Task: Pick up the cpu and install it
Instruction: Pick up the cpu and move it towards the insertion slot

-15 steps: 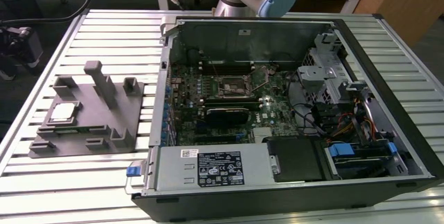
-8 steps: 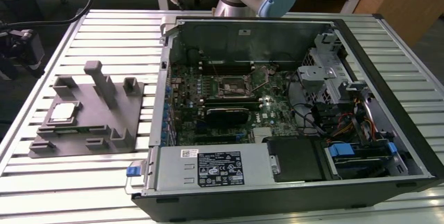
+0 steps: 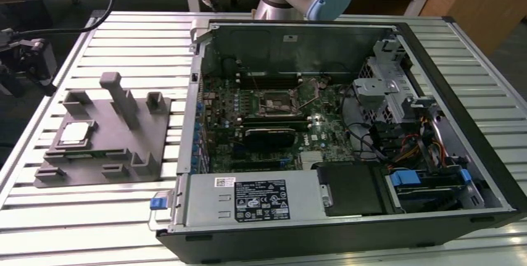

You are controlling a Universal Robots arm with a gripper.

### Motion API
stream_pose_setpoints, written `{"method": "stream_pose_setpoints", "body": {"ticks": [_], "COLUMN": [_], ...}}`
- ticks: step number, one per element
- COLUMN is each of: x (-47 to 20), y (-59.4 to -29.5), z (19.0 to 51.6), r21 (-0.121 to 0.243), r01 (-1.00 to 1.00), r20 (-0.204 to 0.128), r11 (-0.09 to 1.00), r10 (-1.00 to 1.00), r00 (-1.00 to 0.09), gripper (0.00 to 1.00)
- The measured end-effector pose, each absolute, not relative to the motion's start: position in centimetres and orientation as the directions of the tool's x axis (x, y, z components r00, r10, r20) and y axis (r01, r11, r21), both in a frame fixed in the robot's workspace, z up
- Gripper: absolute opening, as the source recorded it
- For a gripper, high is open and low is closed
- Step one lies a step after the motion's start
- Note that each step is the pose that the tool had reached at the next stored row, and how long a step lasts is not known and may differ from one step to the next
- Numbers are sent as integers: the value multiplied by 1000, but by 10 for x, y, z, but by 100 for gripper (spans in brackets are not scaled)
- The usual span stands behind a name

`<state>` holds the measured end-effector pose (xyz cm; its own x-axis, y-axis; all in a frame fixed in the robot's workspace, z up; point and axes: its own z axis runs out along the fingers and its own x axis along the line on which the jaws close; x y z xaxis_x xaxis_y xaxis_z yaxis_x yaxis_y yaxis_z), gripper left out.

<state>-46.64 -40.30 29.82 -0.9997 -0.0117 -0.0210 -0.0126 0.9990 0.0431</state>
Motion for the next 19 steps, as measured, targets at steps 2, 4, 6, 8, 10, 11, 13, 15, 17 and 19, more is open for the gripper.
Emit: {"method": "stream_pose_setpoints", "body": {"ticks": [2,4,6,8,10,11,13,15,17,19], "x": [-466,-465,-465,-465,-465,-465,-464,-464,-464,-464], "y": [-403,-403,-403,-403,-403,-403,-403,-403,-403,-403], "z": [297,294,292,291,290,289,288,287,286,286], "r21": [43,43,43,43,43,43,43,43,43,43], "r01": [-13,-12,-12,-12,-12,-13,-13,-13,-14,-16], "r20": [-19,-18,-18,-18,-18,-18,-17,-18,-18,-17], "r11": [999,999,999,999,999,999,999,999,999,999], "r10": [-12,-12,-12,-12,-12,-12,-12,-12,-14,-15], "r00": [-1000,-1000,-1000,-1000,-1000,-1000,-1000,-1000,-1000,-1000], "gripper": [53,53,53,53,54,60,71,77,84,84]}}
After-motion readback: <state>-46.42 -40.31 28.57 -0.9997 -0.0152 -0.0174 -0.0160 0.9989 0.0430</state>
